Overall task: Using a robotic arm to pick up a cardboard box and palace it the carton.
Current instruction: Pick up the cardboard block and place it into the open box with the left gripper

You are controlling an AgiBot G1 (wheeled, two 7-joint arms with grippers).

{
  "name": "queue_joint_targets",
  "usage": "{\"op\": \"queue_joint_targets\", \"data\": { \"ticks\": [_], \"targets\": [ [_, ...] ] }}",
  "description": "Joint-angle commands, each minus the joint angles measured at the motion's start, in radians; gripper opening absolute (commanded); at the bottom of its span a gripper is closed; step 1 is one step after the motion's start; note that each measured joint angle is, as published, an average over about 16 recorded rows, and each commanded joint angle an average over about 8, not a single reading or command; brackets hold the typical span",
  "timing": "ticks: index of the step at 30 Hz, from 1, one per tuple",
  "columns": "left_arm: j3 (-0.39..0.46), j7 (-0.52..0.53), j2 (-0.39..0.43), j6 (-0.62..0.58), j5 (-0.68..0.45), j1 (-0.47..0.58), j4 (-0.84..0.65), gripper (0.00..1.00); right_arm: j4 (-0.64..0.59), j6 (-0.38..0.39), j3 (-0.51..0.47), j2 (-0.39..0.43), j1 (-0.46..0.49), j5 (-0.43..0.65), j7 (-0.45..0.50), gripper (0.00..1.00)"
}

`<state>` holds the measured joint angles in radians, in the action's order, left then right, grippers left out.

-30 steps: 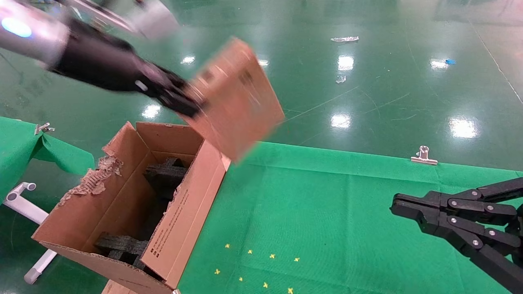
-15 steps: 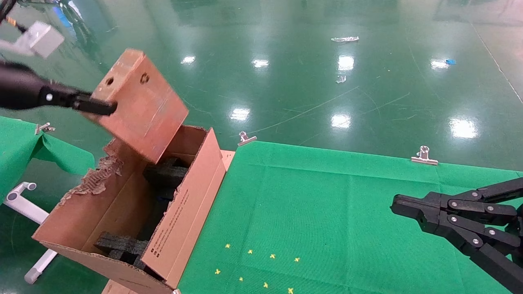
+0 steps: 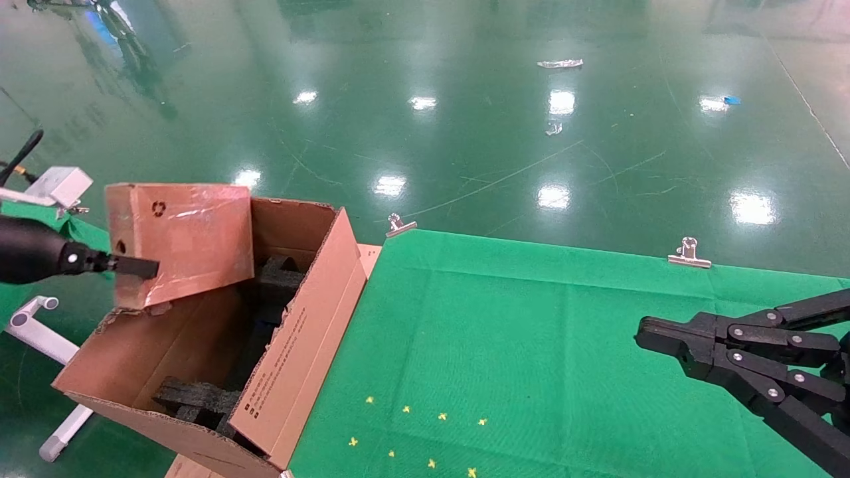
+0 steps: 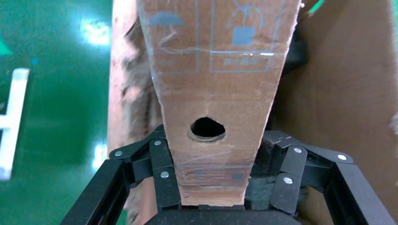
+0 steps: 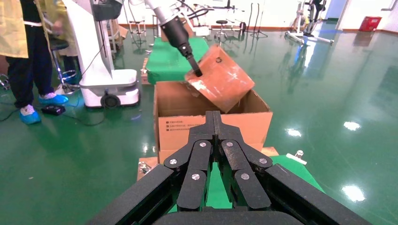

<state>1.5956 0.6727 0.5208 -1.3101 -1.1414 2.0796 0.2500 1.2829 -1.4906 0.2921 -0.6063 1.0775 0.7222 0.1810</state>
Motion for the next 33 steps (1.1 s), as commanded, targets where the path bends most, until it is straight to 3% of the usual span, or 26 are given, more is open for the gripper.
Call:
{"op": "queue_joint_targets", "data": {
  "ticks": [1, 17, 18, 25, 26, 33],
  "targets": [
    [0.002, 0.003, -0.004, 0.002, 0.001, -0.016, -0.018, 0.00, 0.000, 0.000, 0.000, 0.000, 0.000, 0.000, 0.000, 0.00],
    [0.067, 0.002, 0.000, -0.139, -0.120, 0.096, -0.003, 0.00, 0.000, 0.000, 0.001, 0.000, 0.000, -0.001, -0.001, 0.00],
    [0.073, 0.005, 0.003, -0.142, -0.132, 0.103, -0.001, 0.00, 0.000, 0.000, 0.001, 0.000, 0.000, -0.001, -0.001, 0.09],
    [0.119, 0.038, 0.029, -0.153, -0.212, 0.124, 0.018, 0.00, 0.000, 0.001, 0.002, 0.001, 0.000, -0.001, -0.001, 0.96],
    [0.127, 0.046, 0.036, -0.151, -0.227, 0.125, 0.020, 0.00, 0.000, 0.001, 0.002, 0.001, 0.000, -0.001, -0.001, 1.00],
    [0.159, 0.114, 0.081, -0.120, -0.281, 0.108, 0.044, 0.00, 0.000, 0.001, 0.002, 0.001, 0.000, -0.001, -0.001, 1.00]
  ]
}}
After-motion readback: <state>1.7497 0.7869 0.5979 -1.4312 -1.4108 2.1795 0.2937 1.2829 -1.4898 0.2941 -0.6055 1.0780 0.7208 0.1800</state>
